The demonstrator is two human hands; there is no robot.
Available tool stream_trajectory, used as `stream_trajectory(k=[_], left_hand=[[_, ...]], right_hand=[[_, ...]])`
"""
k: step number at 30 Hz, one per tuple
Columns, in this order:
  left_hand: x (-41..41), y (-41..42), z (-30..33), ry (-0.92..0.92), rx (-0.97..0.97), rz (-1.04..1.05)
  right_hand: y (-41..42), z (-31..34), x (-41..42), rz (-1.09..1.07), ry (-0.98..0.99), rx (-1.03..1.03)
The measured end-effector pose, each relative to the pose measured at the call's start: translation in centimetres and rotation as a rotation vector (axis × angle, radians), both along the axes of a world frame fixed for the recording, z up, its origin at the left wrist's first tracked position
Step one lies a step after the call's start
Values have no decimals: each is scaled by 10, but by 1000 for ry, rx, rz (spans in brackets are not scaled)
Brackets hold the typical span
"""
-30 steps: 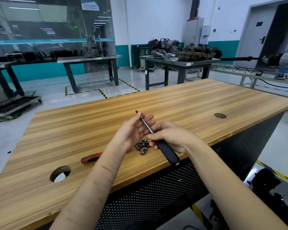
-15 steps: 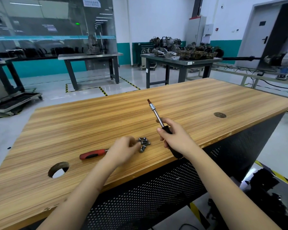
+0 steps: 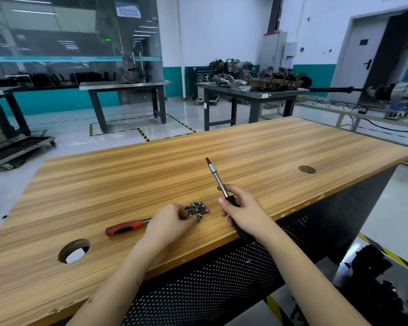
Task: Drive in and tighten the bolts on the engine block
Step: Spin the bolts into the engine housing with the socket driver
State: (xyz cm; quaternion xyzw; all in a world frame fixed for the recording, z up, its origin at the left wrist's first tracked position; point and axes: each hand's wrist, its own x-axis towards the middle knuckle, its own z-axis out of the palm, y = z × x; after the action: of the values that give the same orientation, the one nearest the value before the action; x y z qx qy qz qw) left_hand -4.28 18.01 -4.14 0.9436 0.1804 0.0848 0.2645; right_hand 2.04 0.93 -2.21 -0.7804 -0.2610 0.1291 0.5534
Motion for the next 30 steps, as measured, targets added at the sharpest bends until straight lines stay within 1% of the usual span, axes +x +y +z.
stream_trajectory(k=[1,4,5,6,7,9,14,18,23,27,30], left_hand=[[0,2,6,-64,-248,42],[3,4,31,-327,-1309,150],[4,2,38,-400,-1564,156],[6,-2,44,-455,-1732,154],[8,-6,49,-497,-1825,144],[11,-16,55,-540,-1885,117],[16,-20,58,-560,-1869,138],[18,-19,58,-538,-1864,158],[20,-20,60,-559,-1879,149],[21,-18,58,-575,-1777,98],[24,-20,56,-644,-1664,81]], right_hand=[[0,0,-2,6,12,2],[2,2,-8,26,7,-20],[3,3,-10,36,-12,-34],[4,5,-12,47,-35,-45],[5,6,-14,59,-61,-55],[7,9,-19,78,-117,-78],[1,12,-17,43,-196,-110],[1,15,-21,87,-300,-193],[6,20,-24,93,-324,-253],[7,24,-25,75,-351,-311],[7,29,-29,62,-406,-380]])
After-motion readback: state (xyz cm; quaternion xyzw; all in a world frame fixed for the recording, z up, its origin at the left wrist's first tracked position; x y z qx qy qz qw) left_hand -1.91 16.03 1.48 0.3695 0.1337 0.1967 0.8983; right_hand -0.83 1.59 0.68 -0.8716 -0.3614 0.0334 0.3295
